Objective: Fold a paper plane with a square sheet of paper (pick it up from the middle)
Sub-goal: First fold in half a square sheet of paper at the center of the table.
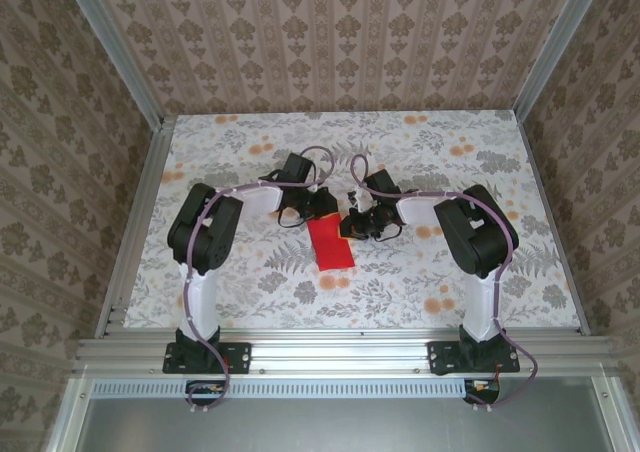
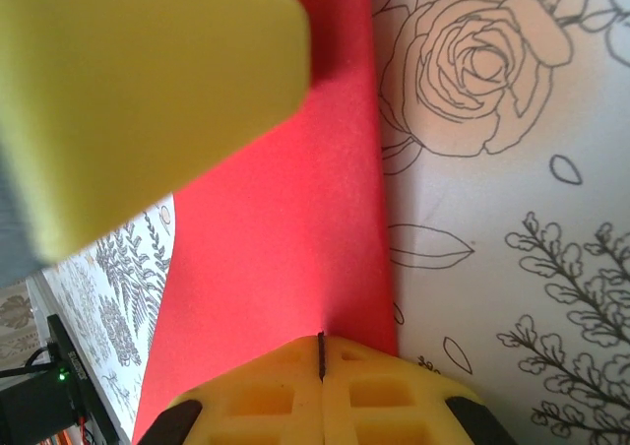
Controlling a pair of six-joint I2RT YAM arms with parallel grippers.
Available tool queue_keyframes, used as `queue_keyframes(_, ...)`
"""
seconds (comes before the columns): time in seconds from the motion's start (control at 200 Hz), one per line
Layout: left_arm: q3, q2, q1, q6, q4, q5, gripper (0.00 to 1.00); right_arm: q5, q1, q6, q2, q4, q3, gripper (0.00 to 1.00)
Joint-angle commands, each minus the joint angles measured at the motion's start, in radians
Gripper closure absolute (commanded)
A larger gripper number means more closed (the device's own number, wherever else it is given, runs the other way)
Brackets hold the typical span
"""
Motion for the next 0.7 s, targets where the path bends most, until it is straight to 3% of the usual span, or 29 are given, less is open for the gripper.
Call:
queue_keyframes(0.0, 0.042, 0.034, -0.01, -0.002, -0.009, 0.025, 0.86, 0.0, 0.01, -0.007, 0.036, -0.029, -0.026, 0.94)
queue_keyframes(0.695, 0.118, 0.153, -0.01, 0.074, -0.114, -0.064, 0.9, 0.008, -0.003, 0.022, 0.025, -0.032, -0.014, 0.93)
